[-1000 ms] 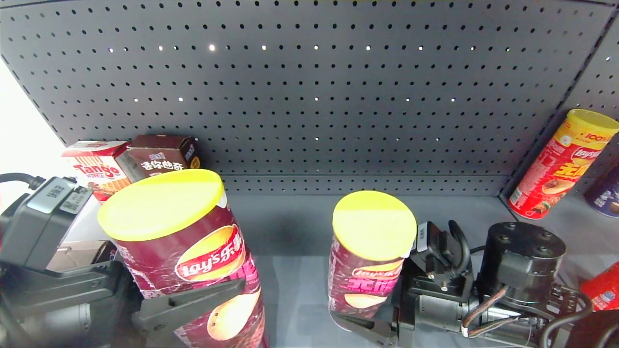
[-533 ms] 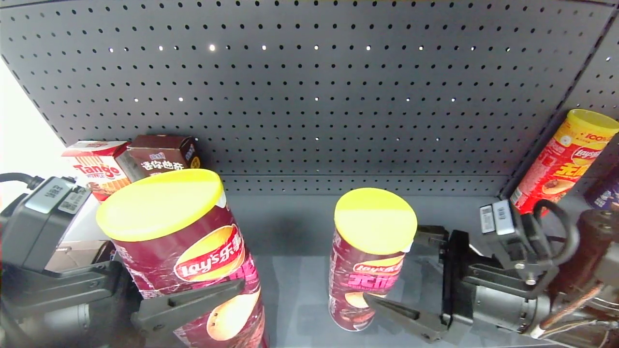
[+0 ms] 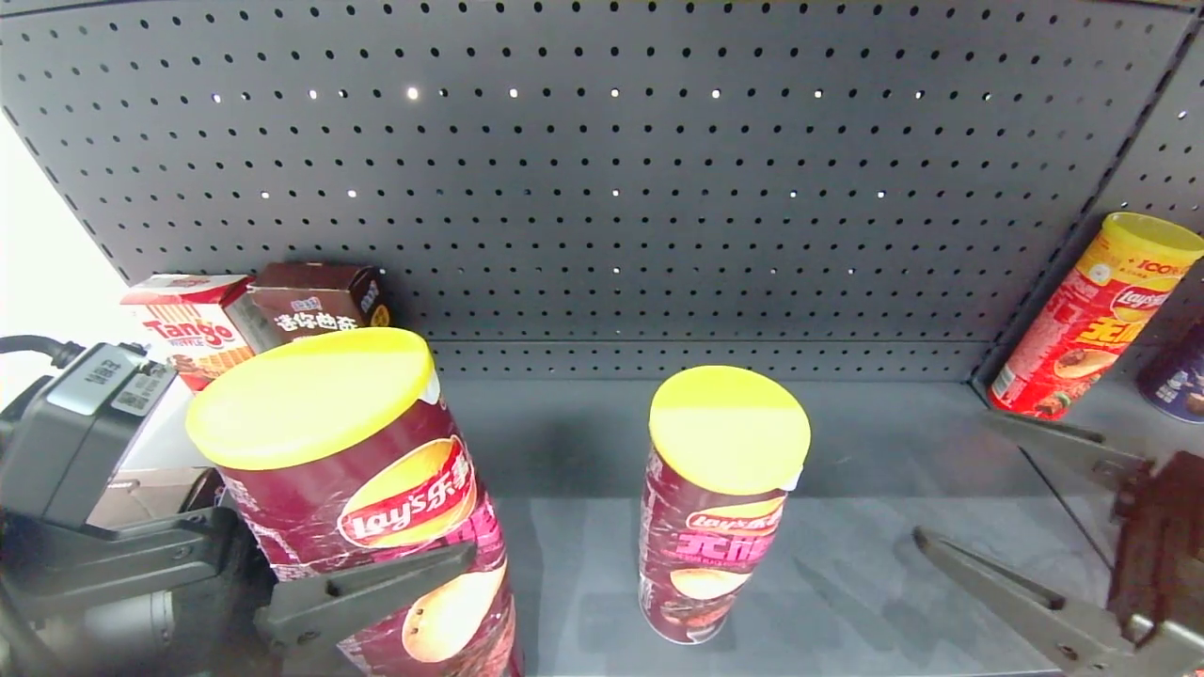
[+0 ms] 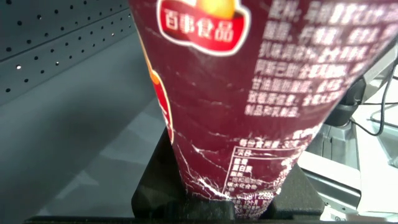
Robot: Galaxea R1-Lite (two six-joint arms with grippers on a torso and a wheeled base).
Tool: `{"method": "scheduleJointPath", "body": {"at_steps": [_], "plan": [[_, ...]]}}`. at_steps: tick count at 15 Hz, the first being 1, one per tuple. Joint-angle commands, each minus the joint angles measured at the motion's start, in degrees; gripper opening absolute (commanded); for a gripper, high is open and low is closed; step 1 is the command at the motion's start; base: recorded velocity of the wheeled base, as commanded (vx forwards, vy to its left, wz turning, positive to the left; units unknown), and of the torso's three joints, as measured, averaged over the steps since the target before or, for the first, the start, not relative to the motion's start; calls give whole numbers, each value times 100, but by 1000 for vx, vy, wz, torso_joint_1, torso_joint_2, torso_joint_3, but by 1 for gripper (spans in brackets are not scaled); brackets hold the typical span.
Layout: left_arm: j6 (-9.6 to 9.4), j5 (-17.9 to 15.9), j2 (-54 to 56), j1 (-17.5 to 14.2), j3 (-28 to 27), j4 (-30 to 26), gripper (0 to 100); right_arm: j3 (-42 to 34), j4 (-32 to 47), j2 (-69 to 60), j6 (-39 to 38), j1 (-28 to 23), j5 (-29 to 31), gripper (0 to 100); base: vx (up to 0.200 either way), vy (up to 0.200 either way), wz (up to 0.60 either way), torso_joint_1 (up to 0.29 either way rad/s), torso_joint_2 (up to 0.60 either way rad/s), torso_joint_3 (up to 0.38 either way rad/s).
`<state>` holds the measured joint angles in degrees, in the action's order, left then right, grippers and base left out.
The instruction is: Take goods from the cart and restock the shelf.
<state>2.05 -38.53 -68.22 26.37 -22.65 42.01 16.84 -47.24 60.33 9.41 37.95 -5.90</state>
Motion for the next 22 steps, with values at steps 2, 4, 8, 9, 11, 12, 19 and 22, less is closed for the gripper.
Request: {"method": "scheduleJointPath", "body": {"at_steps": [2,4,8,9,11,12,19,22], "plan": [[-3,-5,-7,0,-3,9,0,-1007,751,-1946,-18,-16,634,100,0,0,0,0,0,0],[-11,-5,-7,9,-3,9,0,-1341,1419,-2790,-335,-24,757,100,0,0,0,0,0,0],[-20,-5,-7,17,-3,9,0,-1657,2869,-4293,-554,-200,792,100,0,0,0,0,0,0],[-20,-5,-7,17,-3,9,0,-1675,3555,-4978,-581,-358,792,100,0,0,0,0,0,0],[-20,-5,-7,17,6,9,0,-1622,4759,-6033,-686,-490,748,100,0,0,0,0,0,0],[-20,-5,-7,9,6,9,0,-1648,4812,-6033,-827,-464,766,100,0,0,0,0,0,0],[-38,4,63,35,156,0,0,-1666,4759,-5005,-844,-2380,783,100,0,0,0,0,0,0],[-20,-23,186,53,138,-8,0,-1675,4741,-5506,-853,-3496,801,100,0,0,0,0,0,0]]}}
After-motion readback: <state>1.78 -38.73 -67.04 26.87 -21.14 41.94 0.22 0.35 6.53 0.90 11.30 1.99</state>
